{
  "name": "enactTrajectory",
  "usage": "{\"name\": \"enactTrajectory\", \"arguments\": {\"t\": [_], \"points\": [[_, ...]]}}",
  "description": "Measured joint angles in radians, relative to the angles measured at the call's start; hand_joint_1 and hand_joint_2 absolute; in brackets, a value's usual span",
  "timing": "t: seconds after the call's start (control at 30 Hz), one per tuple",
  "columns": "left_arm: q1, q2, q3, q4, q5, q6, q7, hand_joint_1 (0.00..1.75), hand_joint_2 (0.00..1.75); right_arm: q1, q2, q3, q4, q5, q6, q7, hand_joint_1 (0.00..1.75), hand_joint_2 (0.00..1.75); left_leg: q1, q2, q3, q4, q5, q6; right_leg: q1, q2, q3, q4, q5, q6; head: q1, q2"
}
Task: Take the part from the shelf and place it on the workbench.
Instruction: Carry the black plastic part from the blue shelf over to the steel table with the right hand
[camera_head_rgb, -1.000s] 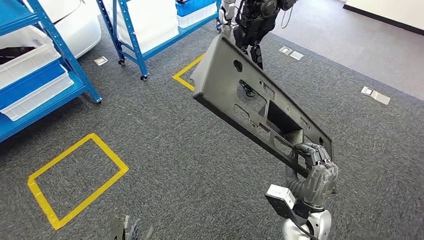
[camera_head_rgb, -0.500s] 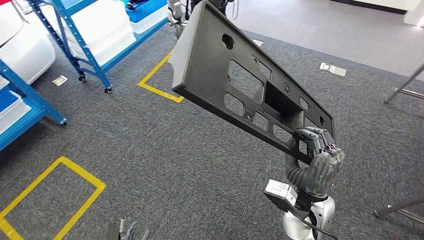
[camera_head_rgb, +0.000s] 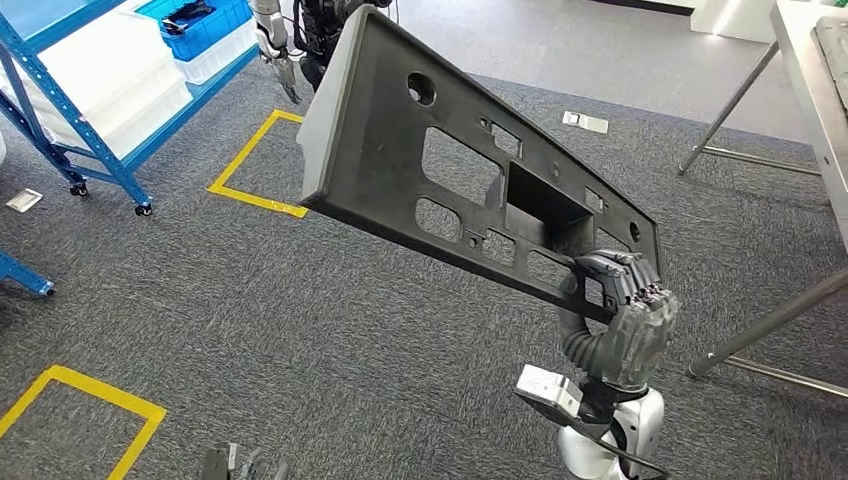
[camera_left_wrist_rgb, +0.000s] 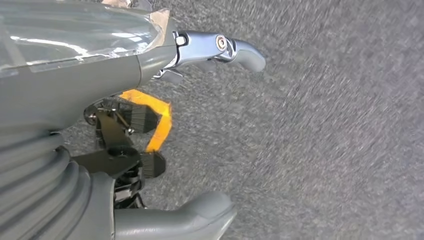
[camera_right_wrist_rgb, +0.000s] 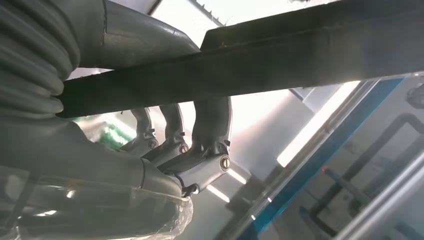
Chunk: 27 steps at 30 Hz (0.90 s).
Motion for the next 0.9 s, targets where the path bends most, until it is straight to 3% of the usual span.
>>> {"name": "enactTrajectory", "arguments": {"t": [0.07, 0.1, 0.13, 0.17, 0.23, 0.3, 0.37, 0.4, 0.47, 0.53, 0.6, 0.63, 0.67, 0.73, 0.77, 0.83, 0.9], "points": [[0.002, -0.001, 0.003, 0.0, 0.0, 0.0, 0.0, 0.0, 1.75, -0.001, -0.002, 0.0, 0.0, 0.002, 0.0, 0.0, 1.75, 1.75, -0.001, 0.031, -0.003, 0.0, 0.0, 0.001, -0.003, -0.02, -0.057, 0.123, -0.045, 0.004, 0.003, 0.0], [0.003, -0.002, 0.004, 0.0, 0.0, 0.0, 0.0, 0.0, 1.75, 0.0, -0.003, 0.0, 0.0, 0.002, 0.0, 0.0, 1.75, 1.75, -0.002, 0.045, -0.004, 0.0, -0.001, 0.0, -0.005, -0.023, -0.065, 0.143, -0.048, 0.011, 0.003, 0.0], [0.003, -0.002, 0.005, 0.0, -0.001, 0.0, 0.0, 0.0, 1.75, 0.0, -0.004, -0.001, 0.0, 0.002, 0.0, 0.0, 1.75, 1.75, -0.001, 0.059, -0.003, 0.0, -0.002, -0.002, -0.009, -0.028, -0.05, 0.123, -0.037, 0.02, 0.003, 0.0], [0.003, -0.003, 0.006, 0.0, -0.004, 0.0, 0.0, 0.0, 1.75, 0.0, -0.005, -0.001, 0.0, 0.002, 0.0, 0.0, 1.75, 1.75, -0.001, 0.071, -0.002, 0.001, -0.003, -0.004, -0.013, -0.039, -0.017, 0.066, -0.016, 0.031, 0.003, 0.0], [0.003, -0.003, 0.01, 0.0, -0.014, 0.0, 0.0, 0.0, 1.75, 0.0, -0.006, -0.001, 0.001, 0.0, 0.0, -0.001, 1.75, 1.75, -0.003, 0.093, 0.003, 0.003, -0.011, -0.016, -0.018, -0.087, 0.067, -0.079, 0.027, 0.043, 0.004, 0.0], [0.003, -0.004, 0.022, 0.0, -0.031, 0.0, 0.0, 0.0, 1.75, 0.004, -0.006, -0.002, 0.004, -0.011, 0.0, -0.008, 1.75, 1.75, -0.007, 0.11, 0.007, 0.006, -0.017, -0.029, -0.014, -0.111, 0.102, -0.144, 0.044, 0.034, 0.001, 0.0], [0.003, -0.008, 0.039, 0.0, -0.052, 0.0, 0.002, 0.0, 1.75, 0.014, -0.007, -0.007, 0.012, -0.036, 0.0, -0.022, 1.75, 1.75, -0.004, 0.126, 0.011, 0.005, -0.02, -0.041, -0.009, -0.09, 0.099, -0.145, 0.047, 0.016, -0.003, 0.0], [0.003, -0.01, 0.048, 0.0, -0.063, 0.0, 0.003, 0.0, 1.75, 0.021, -0.008, -0.011, 0.018, -0.052, 0.0, -0.033, 1.75, 1.75, 0.0, 0.118, 0.012, 0.009, -0.026, -0.047, -0.01, -0.078, 0.098, -0.146, 0.049, 0.01, -0.004, 0.0], [0.004, -0.013, 0.067, 0.0, -0.083, -0.001, 0.005, 0.0, 1.75, 0.031, -0.007, -0.018, 0.034, -0.08, 0.0, -0.055, 1.75, 1.75, 0.007, 0.07, -0.009, 0.063, -0.068, -0.054, -0.015, -0.055, 0.099, -0.15, 0.053, -0.006, -0.006, 0.0], [0.011, -0.014, 0.085, 0.0, -0.098, -0.001, 0.007, 0.0, 1.75, 0.04, -0.006, -0.023, 0.054, -0.095, 0.0, -0.072, 1.75, 1.75, 0.009, 0.021, -0.068, 0.193, -0.136, -0.054, -0.011, -0.031, 0.098, -0.15, 0.055, -0.016, -0.009, 0.0], [0.018, -0.015, 0.1, 0.0, -0.109, -0.001, 0.008, 0.0, 1.75, 0.051, -0.006, -0.027, 0.075, -0.103, 0.0, -0.081, 1.75, 1.75, 0.009, 0.007, -0.124, 0.297, -0.164, -0.051, -0.004, -0.002, 0.098, -0.149, 0.055, -0.02, -0.01, 0.0], [0.019, -0.015, 0.107, 0.0, -0.113, -0.001, 0.008, 0.0, 1.75, 0.056, -0.006, -0.03, 0.085, -0.106, 0.0, -0.084, 1.75, 1.75, 0.009, 0.004, -0.131, 0.298, -0.148, -0.047, -0.001, 0.013, 0.099, -0.149, 0.056, -0.021, -0.01, 0.0], [0.02, -0.015, 0.114, 0.0, -0.118, -0.002, 0.008, 0.0, 1.75, 0.06, -0.006, -0.033, 0.093, -0.109, 0.0, -0.085, 1.75, 1.75, 0.009, -0.001, -0.117, 0.258, -0.114, -0.043, 0.0, 0.028, 0.1, -0.148, 0.056, -0.022, -0.01, 0.0], [0.02, -0.014, 0.127, 0.0, -0.126, -0.003, 0.009, 0.0, 1.75, 0.062, -0.005, -0.037, 0.108, -0.114, 0.0, -0.087, 1.75, 1.75, 0.01, -0.041, -0.063, 0.126, -0.041, -0.031, 0.003, 0.055, 0.099, -0.144, 0.056, -0.021, -0.01, 0.0], [0.02, -0.013, 0.134, 0.0, -0.131, -0.003, 0.009, 0.0, 1.75, 0.063, -0.004, -0.039, 0.113, -0.115, 0.0, -0.085, 1.75, 1.75, 0.01, -0.062, -0.041, 0.075, -0.021, -0.028, 0.003, 0.066, 0.097, -0.142, 0.057, -0.02, -0.009, 0.0], [0.02, -0.013, 0.145, 0.0, -0.14, -0.005, 0.011, 0.0, 1.75, 0.066, -0.003, -0.042, 0.124, -0.116, 0.0, -0.079, 1.75, 1.75, 0.004, -0.081, -0.026, 0.037, -0.015, -0.023, 0.002, 0.086, 0.088, -0.142, 0.061, -0.011, -0.01, 0.0], [0.018, -0.016, 0.153, 0.0, -0.146, -0.007, 0.012, 0.0, 1.75, 0.071, -0.003, -0.045, 0.133, -0.113, 0.0, -0.075, 1.75, 1.75, 0.0, -0.056, -0.022, 0.025, -0.006, -0.016, -0.002, 0.097, 0.077, -0.143, 0.066, 0.002, -0.01, 0.0]]}}
